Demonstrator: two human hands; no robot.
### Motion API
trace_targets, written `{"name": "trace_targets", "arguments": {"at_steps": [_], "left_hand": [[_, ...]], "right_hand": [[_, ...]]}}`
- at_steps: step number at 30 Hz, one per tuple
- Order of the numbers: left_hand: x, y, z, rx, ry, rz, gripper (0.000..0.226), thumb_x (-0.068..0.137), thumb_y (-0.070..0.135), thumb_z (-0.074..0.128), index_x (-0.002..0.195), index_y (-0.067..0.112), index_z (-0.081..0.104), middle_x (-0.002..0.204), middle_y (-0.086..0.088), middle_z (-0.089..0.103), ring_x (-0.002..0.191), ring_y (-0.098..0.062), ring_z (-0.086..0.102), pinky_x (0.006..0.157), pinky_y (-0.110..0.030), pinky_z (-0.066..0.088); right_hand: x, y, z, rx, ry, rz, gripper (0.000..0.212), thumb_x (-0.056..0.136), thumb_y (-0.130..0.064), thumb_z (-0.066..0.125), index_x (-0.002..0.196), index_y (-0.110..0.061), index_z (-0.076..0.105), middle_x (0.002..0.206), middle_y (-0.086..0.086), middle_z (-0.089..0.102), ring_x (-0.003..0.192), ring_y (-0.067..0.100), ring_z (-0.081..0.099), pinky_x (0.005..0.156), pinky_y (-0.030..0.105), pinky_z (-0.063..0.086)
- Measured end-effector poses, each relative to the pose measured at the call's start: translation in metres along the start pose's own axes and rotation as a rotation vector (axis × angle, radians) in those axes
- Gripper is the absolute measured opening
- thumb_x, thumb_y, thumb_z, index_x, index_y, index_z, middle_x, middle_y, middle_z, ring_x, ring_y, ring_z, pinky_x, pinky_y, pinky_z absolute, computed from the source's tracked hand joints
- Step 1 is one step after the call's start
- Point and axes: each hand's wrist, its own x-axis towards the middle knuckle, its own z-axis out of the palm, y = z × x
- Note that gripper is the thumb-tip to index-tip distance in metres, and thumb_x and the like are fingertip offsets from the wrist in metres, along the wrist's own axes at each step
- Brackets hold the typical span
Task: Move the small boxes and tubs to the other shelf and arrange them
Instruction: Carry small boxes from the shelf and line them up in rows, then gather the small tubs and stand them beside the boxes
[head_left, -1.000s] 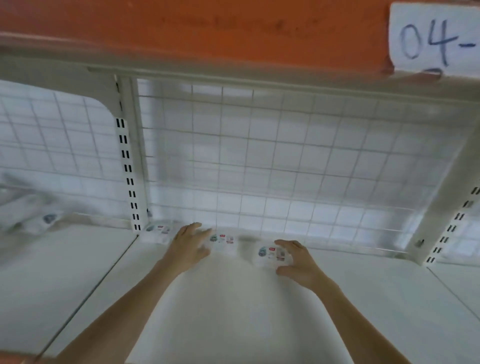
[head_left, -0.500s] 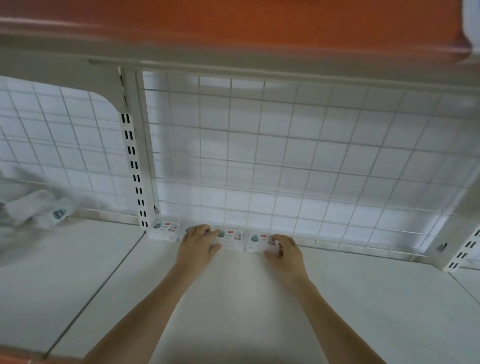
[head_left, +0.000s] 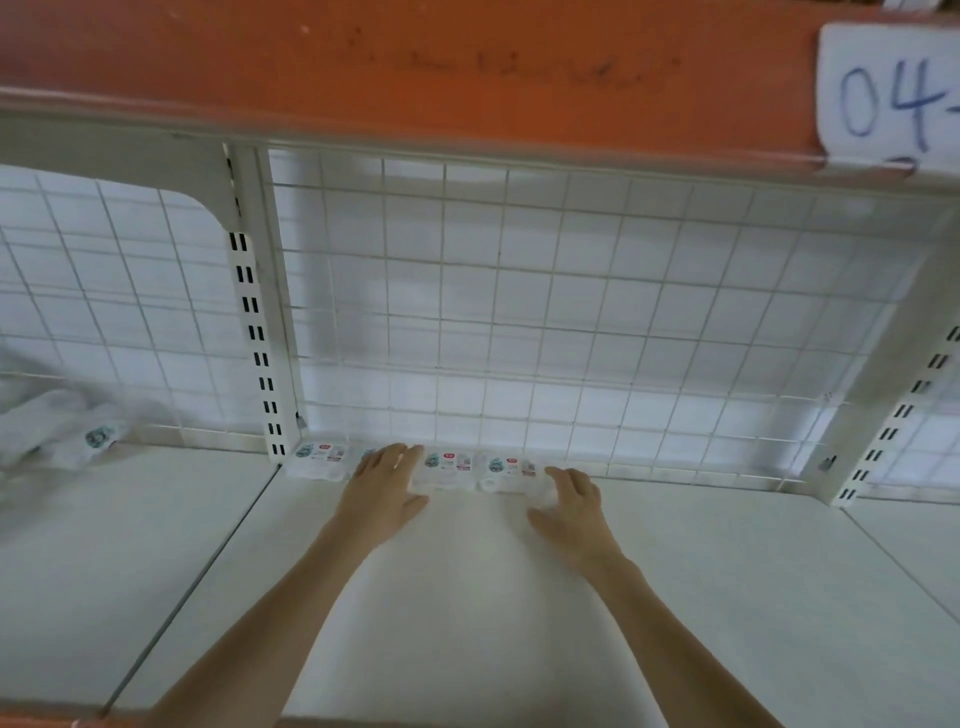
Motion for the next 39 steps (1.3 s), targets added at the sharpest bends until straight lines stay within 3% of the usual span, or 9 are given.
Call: {"name": "trace_targets", "arguments": {"at_steps": [6,12,16,19,22,27,31,35,39], "left_hand": [[-0.053,0.001,-0.026,0.025,0.03,0.077,0.042,0.091,0.036,0.051,0.129,0.018,0.049,0.126,0.001,0.052,0.118,-0.018,0.047,0.095,-0.03,0.038],[-0.145,-0.002,-0.053,0.029,0.174,0.089,0.03,0.078,0.039,0.048,0.09,0.018,0.066,0.08,0.006,0.062,0.069,-0.017,0.065,0.057,-0.029,0.052],[-0.215,0.012,-0.072,0.027,0.296,0.018,0.033,0.077,0.038,0.041,0.089,0.018,0.064,0.078,0.004,0.062,0.066,-0.017,0.063,0.055,-0.027,0.053],[-0.269,0.026,-0.075,0.081,0.327,-0.026,0.03,0.079,0.035,0.043,0.09,0.015,0.063,0.079,-0.001,0.064,0.066,-0.021,0.064,0.054,-0.026,0.052],[-0.326,0.035,-0.064,0.083,0.293,-0.123,0.033,0.08,0.036,0.043,0.09,0.013,0.065,0.08,-0.002,0.066,0.067,-0.024,0.066,0.055,-0.029,0.054],[-0.427,0.04,-0.062,0.065,0.141,-0.332,0.037,0.078,0.044,0.041,0.099,0.023,0.064,0.091,0.004,0.066,0.076,-0.018,0.065,0.06,-0.028,0.052],[-0.495,0.033,-0.091,0.162,0.119,-0.552,0.038,0.07,0.042,0.048,0.091,0.017,0.069,0.083,0.001,0.068,0.068,-0.019,0.068,0.055,-0.028,0.053],[-0.557,0.016,-0.122,0.2,0.132,-0.722,0.042,0.069,0.043,0.041,0.089,0.02,0.07,0.083,0.002,0.068,0.07,-0.019,0.067,0.055,-0.03,0.054],[-0.613,-0.011,-0.148,0.211,0.178,-0.872,0.037,0.07,0.044,0.043,0.094,0.026,0.065,0.088,0.004,0.067,0.076,-0.02,0.067,0.06,-0.031,0.054]], "right_hand": [[-0.074,0.001,-0.038,-0.339,0.061,-0.151,0.039,0.093,-0.036,0.046,0.129,-0.021,0.047,0.133,-0.006,0.044,0.123,0.014,0.039,0.098,0.024,0.036],[-0.166,0.017,-0.059,-0.339,0.225,-0.221,0.027,0.084,-0.031,0.063,0.109,-0.02,0.063,0.106,-0.007,0.065,0.099,0.016,0.06,0.079,0.028,0.048],[-0.213,0.031,-0.058,-0.246,0.299,-0.286,0.033,0.07,-0.013,0.079,0.1,-0.015,0.066,0.094,-0.001,0.066,0.081,0.021,0.065,0.065,0.033,0.054],[-0.244,0.034,-0.049,-0.215,0.314,-0.381,0.027,0.074,-0.016,0.073,0.1,-0.013,0.065,0.095,0.002,0.064,0.081,0.023,0.064,0.066,0.032,0.054],[-0.275,0.039,-0.038,-0.23,0.213,-0.435,0.03,0.08,-0.032,0.055,0.102,-0.014,0.063,0.096,0.002,0.062,0.084,0.02,0.06,0.066,0.029,0.052],[-0.312,0.027,-0.005,-0.311,-0.023,-0.499,0.041,0.073,-0.023,0.075,0.11,-0.019,0.059,0.103,0.001,0.062,0.09,0.026,0.063,0.065,0.034,0.053],[-0.329,-0.016,0.031,-0.27,-0.165,-0.605,0.039,0.082,-0.028,0.065,0.119,-0.019,0.058,0.116,0.0,0.058,0.105,0.026,0.058,0.079,0.039,0.051],[-0.34,-0.074,0.072,-0.2,-0.319,-0.762,0.041,0.091,-0.035,0.051,0.13,-0.027,0.045,0.131,-0.008,0.044,0.119,0.015,0.047,0.092,0.029,0.043],[-0.348,-0.14,0.114,-0.165,-0.414,-0.873,0.04,0.092,-0.04,0.048,0.13,-0.029,0.043,0.132,-0.01,0.042,0.119,0.01,0.045,0.09,0.024,0.041]]}}
